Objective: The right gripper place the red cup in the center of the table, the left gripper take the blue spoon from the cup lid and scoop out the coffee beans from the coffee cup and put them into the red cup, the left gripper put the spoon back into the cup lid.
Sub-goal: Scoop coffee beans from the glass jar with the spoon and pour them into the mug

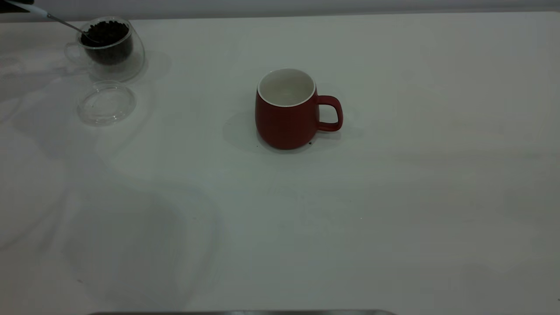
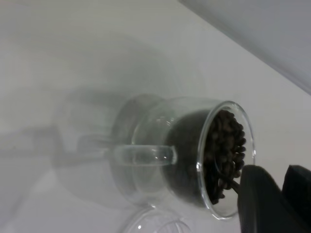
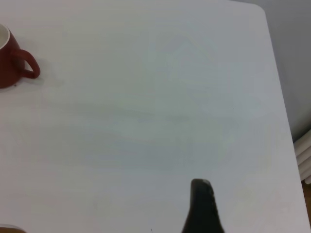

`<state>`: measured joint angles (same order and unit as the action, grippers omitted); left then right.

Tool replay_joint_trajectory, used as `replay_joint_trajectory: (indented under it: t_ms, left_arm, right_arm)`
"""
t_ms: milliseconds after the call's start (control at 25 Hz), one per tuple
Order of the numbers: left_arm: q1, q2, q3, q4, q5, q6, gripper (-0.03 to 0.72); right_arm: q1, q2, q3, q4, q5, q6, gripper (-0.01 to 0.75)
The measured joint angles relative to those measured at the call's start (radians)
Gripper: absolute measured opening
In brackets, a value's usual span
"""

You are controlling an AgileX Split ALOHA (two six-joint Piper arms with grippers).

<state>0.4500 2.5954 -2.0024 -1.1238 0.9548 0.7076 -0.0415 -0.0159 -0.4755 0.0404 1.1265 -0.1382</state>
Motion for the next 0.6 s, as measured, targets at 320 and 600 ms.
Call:
replay_joint_trajectory:
  t_ms: [320, 600]
  left_arm:
    - [0.005, 0.035, 0.0, -0.023, 0.02, 0.0, 0.118]
    - [0.005, 0.046, 0.0, -0.058, 0.023, 0.015, 0.118]
  right_arm:
    - [0.0, 0.0, 0.0, 0.0, 0.0, 0.0, 0.588]
    - [0.0, 0.0, 0.0, 0.0, 0.0, 0.0, 0.588]
